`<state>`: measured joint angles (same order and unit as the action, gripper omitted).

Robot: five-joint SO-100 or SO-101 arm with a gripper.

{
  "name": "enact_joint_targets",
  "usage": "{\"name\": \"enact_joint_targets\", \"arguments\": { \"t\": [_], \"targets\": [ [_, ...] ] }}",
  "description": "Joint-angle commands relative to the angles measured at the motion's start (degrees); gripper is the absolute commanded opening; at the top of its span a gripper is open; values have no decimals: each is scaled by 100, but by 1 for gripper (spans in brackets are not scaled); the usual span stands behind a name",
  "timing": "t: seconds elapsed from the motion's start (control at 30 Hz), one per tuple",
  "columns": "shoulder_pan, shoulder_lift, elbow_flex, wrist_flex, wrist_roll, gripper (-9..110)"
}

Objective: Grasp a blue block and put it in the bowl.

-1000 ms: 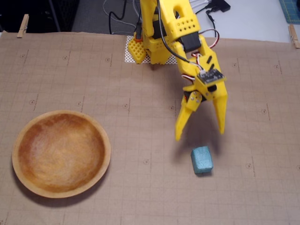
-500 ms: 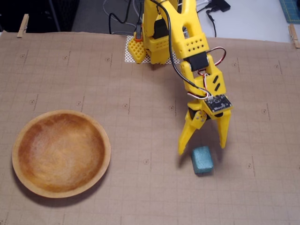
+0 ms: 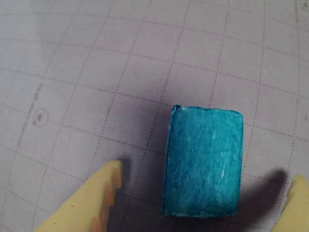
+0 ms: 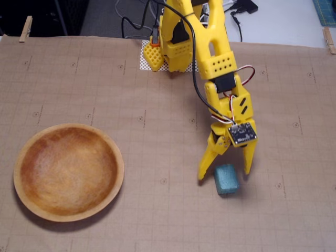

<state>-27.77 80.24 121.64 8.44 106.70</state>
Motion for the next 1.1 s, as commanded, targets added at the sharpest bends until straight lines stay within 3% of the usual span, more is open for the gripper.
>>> {"name": "enact_joint_targets", "arguments": {
  "t": [0.0, 0.43, 0.93, 1.07],
  "targets": [
    [176, 9, -466, -132, 35, 44],
    [316, 0, -123, -158, 229, 44],
    [290, -18, 633, -1283, -9, 44],
    [290, -26, 615, -1292, -26, 35]
  ]
}}
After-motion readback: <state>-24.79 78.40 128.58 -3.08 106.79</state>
